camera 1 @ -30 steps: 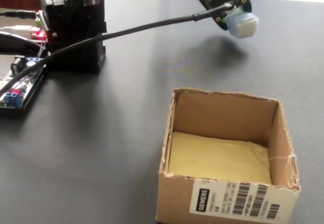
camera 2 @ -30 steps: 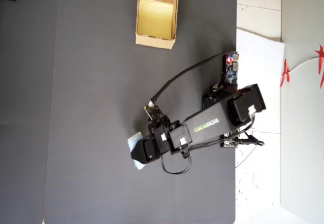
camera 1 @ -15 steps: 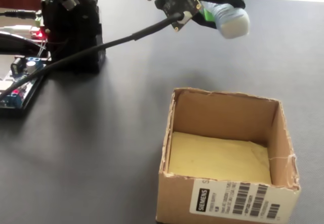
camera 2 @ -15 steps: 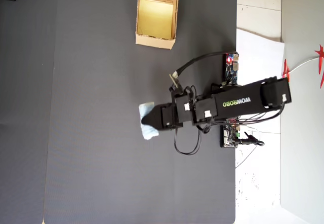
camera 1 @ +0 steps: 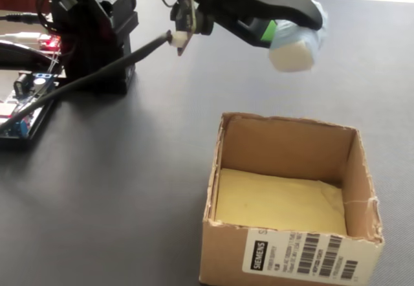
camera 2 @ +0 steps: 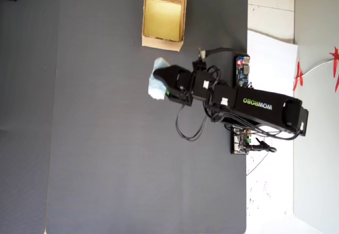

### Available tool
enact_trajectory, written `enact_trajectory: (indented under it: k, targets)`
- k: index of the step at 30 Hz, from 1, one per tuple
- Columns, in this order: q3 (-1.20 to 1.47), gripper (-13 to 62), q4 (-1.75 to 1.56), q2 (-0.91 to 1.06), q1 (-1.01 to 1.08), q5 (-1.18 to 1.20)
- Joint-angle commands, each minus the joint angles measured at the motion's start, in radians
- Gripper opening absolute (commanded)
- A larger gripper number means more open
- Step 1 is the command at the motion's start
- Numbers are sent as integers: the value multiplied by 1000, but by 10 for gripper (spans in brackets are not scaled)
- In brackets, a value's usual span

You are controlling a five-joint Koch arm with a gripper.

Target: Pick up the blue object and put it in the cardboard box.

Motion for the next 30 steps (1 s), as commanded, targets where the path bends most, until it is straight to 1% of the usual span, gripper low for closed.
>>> enact_trajectory:
  k: [1, 9, 11, 12, 17, 18, 19, 25, 30]
  targets:
    - [-28, 4, -98, 28, 21, -18]
    - [-37, 5, -97, 44, 225, -60]
    - [-44, 5, -94, 34, 250, -66]
    - [-66, 5, -92, 8, 288, -74]
    - [-149, 5, -87, -75, 341, -75]
    - [-236, 5, -81, -158, 368, -77]
    - [-261, 6, -80, -183, 376, -75]
    - [-357, 9, -80, -293, 416, -77]
    - [-383, 12, -78, -350, 448, -77]
